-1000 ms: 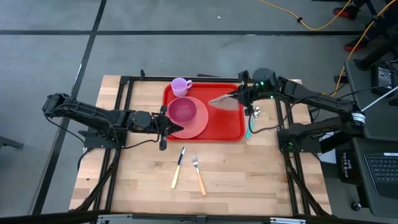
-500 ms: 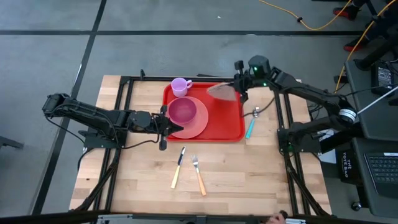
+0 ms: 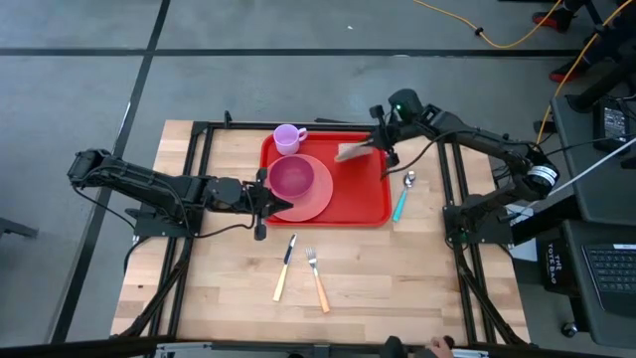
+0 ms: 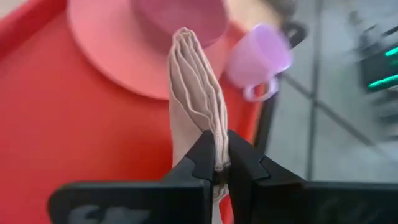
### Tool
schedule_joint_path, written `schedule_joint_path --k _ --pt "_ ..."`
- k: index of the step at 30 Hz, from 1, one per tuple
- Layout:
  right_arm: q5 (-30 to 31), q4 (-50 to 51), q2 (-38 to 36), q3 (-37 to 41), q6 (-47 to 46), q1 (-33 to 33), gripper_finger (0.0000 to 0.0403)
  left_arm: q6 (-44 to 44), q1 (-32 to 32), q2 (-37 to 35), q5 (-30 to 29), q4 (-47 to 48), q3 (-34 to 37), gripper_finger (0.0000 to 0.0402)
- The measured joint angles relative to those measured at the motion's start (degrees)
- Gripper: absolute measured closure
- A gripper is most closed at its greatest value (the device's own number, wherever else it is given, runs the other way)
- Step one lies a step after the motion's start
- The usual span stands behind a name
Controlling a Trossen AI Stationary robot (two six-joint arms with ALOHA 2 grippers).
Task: Set up tray
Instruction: Put the brown napkin on the top right of the orange tray
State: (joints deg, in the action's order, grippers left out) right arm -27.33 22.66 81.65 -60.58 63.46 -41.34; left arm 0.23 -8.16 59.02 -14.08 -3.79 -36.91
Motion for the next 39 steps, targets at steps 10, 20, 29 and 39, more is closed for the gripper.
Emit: schedule_joint_path --k 10,20,29,39 --pt "-2.9 10.4 1.3 0.0 -4.4 0.3 0.0381 1.9 0.0 0.0 0.0 0.7 0.0 0.0397" --pt "-3.1 10.7 8.1 0.0 -4.5 2.8 0.0381 2.2 0.0 0.0 0.0 1.0 0.0 0.0396" --pt "-0.9 12.7 9.2 0.0 -4.7 5.5 0.0381 2.1 0.0 0.0 0.0 1.1 0.0 0.0394" --pt "2.2 16.1 9.2 0.0 -4.5 8.3 0.0381 2.2 0.0 0.0 0.0 1.1 0.0 0.0398"
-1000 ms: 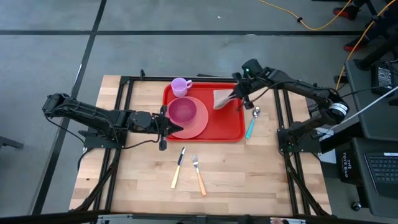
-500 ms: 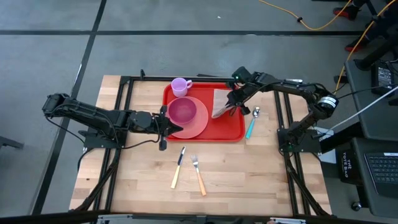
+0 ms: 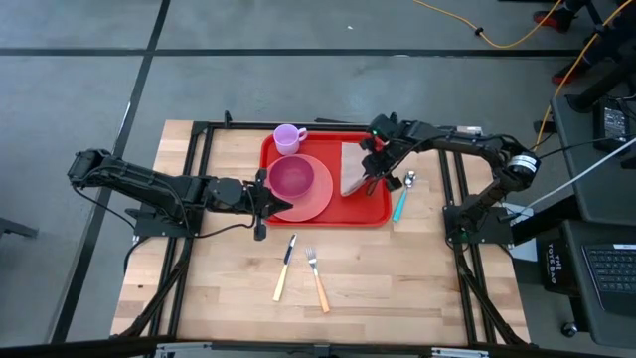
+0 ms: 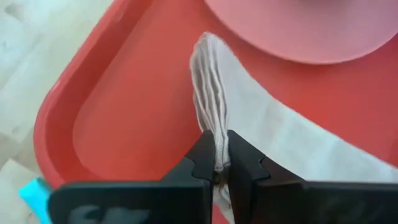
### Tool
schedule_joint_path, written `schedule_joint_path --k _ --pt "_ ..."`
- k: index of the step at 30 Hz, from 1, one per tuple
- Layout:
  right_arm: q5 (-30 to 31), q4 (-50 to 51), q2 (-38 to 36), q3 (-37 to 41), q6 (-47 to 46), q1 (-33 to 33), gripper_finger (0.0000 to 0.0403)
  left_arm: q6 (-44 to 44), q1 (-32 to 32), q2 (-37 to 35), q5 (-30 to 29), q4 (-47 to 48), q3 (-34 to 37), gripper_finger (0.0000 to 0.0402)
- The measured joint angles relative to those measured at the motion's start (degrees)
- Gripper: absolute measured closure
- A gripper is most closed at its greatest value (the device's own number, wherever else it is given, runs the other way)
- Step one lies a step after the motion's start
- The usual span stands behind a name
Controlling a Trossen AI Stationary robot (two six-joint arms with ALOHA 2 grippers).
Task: Set up tray
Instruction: Put the brown napkin on the top right of the orange tray
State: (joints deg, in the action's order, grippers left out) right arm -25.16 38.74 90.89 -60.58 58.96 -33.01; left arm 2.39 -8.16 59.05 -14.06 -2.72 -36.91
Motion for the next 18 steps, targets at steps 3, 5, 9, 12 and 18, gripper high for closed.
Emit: schedule_joint_path --k 3,5,9,12,18 --pt "2.1 1.5 0.0 0.0 -0.2 0.9 0.0381 0.0 0.0 0.0 0.0 0.0 0.0 0.0396" --pt "2.2 1.7 0.0 0.0 -0.2 1.5 0.0377 0.0 0.0 0.0 0.0 0.0 0.0 0.0394" --pt "2.2 1.9 0.0 0.0 -0.2 2.5 0.0368 0.0 0.0 0.0 0.0 0.0 0.0 0.0394" --pt "2.2 1.9 0.2 0.0 -0.4 3.0 0.0367 0.0 0.0 0.0 0.0 0.0 0.0 0.0396" --pt "3.1 2.0 0.2 0.0 -3.8 3.4 0.0362 0.0 0.0 0.0 0.0 0.0 0.0 0.0396"
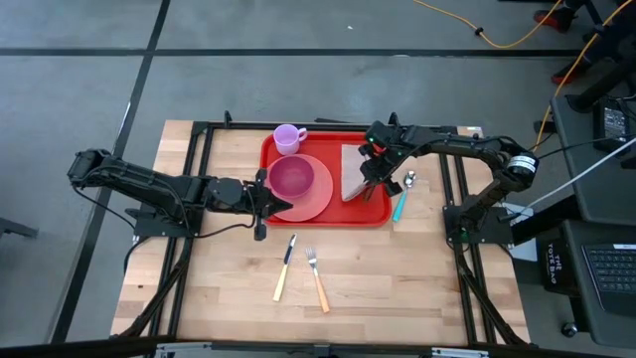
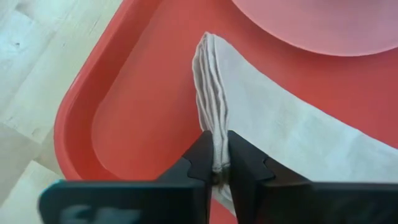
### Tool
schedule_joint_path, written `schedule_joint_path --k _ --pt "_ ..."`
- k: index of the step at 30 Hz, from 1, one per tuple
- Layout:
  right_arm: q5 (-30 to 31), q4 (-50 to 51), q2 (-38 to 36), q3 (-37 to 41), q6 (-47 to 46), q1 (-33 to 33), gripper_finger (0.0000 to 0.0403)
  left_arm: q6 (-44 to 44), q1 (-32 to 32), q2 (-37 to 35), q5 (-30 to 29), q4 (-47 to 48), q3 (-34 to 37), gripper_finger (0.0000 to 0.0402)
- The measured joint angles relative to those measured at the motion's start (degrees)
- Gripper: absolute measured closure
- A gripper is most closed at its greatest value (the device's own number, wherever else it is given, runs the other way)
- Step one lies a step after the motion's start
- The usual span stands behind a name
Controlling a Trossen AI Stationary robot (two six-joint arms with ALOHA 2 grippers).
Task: Set up tray
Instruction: Put the brown napkin on the top right of the orange tray
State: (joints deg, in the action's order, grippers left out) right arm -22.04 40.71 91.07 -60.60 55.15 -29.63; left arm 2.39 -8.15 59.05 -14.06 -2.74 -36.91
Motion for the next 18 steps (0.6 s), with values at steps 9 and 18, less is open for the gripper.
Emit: schedule_joint_path --k 9,18 --pt "0.0 0.0 0.0 0.0 -0.5 0.0 0.0351 1.2 0.0 0.0 0.2 0.0 0.0 0.0396" --pt "0.0 -0.2 0.0 0.0 -2.7 0.0 0.0350 1.4 0.0 0.0 0.2 0.0 0.0 0.0395"
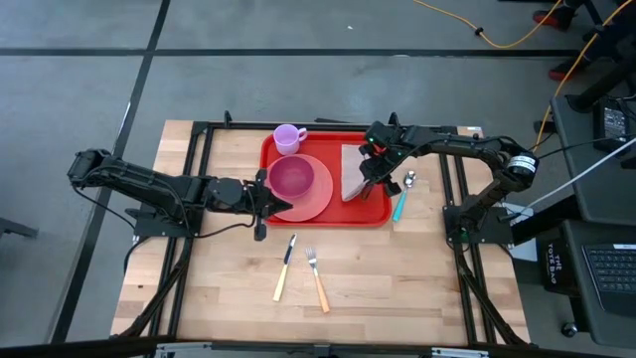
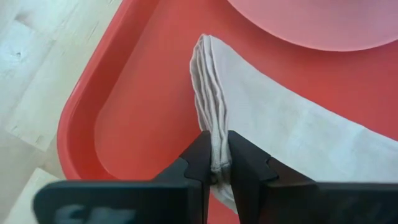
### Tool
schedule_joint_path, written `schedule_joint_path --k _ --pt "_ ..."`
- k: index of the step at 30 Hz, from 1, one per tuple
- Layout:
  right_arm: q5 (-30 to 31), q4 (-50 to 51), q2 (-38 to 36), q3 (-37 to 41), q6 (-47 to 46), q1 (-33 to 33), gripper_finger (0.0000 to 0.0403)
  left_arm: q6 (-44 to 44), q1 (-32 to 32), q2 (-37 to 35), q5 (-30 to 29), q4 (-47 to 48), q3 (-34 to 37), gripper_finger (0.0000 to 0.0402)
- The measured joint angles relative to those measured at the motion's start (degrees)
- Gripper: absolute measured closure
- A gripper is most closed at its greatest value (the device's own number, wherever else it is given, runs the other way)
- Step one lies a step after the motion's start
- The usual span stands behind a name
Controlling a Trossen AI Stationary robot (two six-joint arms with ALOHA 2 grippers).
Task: Set up tray
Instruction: Put the brown napkin on the top right of the orange tray, then put the orange fork on the brown napkin
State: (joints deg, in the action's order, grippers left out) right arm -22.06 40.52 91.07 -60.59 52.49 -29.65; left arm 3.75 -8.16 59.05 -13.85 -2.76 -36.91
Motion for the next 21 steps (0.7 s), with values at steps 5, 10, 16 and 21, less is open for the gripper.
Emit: schedule_joint_path --k 5,10,16,21 --pt "0.0 -0.2 0.0 0.0 0.1 0.0 0.0350 0.0 0.0 0.0 0.0 0.0 0.0 0.0397" --pt "0.0 -0.2 0.0 0.0 0.1 0.0 0.0338 0.0 0.0 0.0 0.0 0.0 0.0 0.0394" --pt "2.2 -0.1 0.0 0.0 0.1 0.0 0.0288 0.0 0.0 0.0 0.0 0.0 0.0 0.0396" --pt "2.8 0.0 0.0 0.0 0.0 0.0 0.0260 0.0 0.0 0.0 0.0 0.0 0.0 0.0393"
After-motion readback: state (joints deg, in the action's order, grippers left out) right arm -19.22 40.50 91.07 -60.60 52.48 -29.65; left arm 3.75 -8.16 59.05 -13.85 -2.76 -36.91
